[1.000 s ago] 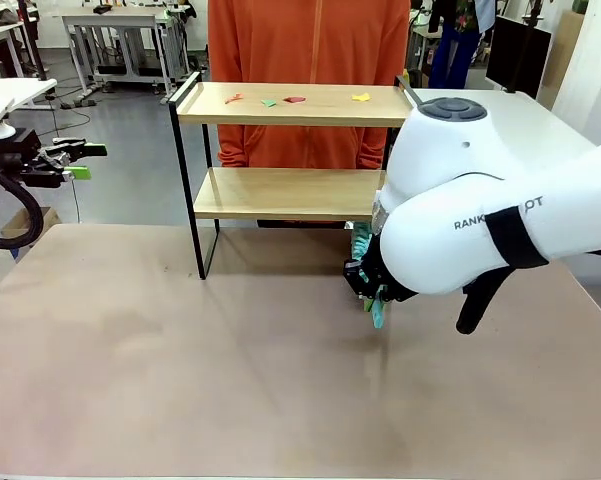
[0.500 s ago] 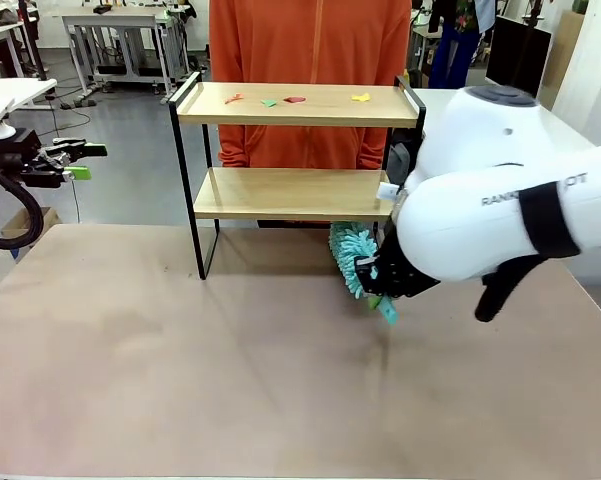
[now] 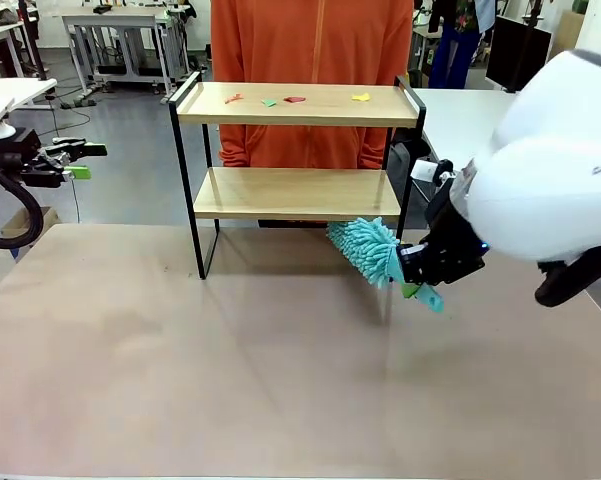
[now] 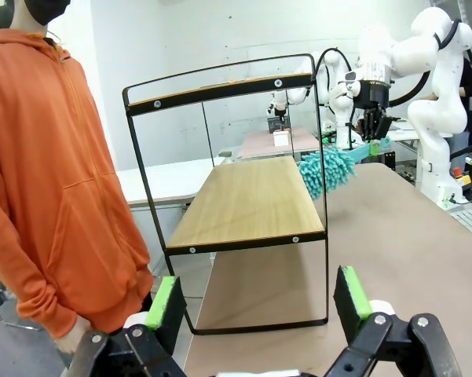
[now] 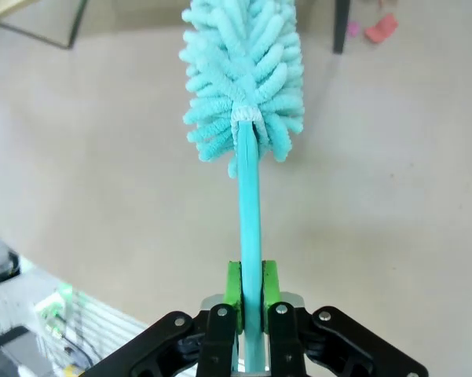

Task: Clean the shelf.
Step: Clean the specific section of the Shelf indicated by the human with the Duster.

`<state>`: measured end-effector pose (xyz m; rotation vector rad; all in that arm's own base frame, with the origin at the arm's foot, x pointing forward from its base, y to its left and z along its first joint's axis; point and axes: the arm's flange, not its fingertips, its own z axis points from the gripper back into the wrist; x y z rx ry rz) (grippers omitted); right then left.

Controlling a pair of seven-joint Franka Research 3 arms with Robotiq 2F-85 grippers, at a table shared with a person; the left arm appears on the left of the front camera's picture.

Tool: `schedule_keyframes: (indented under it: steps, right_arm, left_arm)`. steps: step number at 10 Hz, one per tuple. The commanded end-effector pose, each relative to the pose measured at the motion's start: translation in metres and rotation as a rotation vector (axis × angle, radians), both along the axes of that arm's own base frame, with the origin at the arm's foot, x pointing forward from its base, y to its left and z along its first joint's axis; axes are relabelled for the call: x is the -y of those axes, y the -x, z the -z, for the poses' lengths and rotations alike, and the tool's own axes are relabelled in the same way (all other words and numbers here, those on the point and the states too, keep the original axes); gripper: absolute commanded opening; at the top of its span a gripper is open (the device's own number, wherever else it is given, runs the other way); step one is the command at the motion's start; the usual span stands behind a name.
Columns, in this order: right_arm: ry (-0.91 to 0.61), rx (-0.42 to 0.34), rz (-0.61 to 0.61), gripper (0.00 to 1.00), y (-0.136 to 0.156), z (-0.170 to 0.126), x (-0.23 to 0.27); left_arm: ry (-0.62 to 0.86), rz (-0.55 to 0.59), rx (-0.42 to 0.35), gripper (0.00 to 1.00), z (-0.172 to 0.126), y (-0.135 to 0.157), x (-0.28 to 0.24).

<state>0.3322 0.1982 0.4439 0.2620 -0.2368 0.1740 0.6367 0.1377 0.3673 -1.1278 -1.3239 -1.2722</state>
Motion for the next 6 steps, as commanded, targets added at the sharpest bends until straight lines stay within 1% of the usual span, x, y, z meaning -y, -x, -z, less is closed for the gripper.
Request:
schedule_keyframes:
  steps: [1, 2, 4, 5, 6]
  right_arm:
    - [-0.083, -0.045, -0.185, 0.13, 0.026, 0.005, 0.03]
    - [-0.117, -0.098, -0.293, 0.13, 0.032, 0.002, 0.038]
    - [-0.149, -0.173, -0.478, 0.13, 0.046, -0.008, 0.048]
    - [-0.125, -0.184, -0.569, 0.13, 0.061, -0.023, 0.051]
    - [-0.056, -0.191, -0.634, 0.13, 0.078, -0.043, 0.053]
  left_arm:
    - [-0.018, 0.005, 0.01, 1.0, -0.001, 0.003, 0.002]
    - [-0.018, 0.005, 0.01, 1.0, -0.001, 0.003, 0.002]
    - [-0.018, 0.005, 0.01, 1.0, -0.001, 0.003, 0.002]
    - [-0.018, 0.005, 0.01, 1.0, -0.001, 0.003, 0.002]
    - [-0.018, 0.005, 0.01, 1.0, -0.001, 0.003, 0.002]
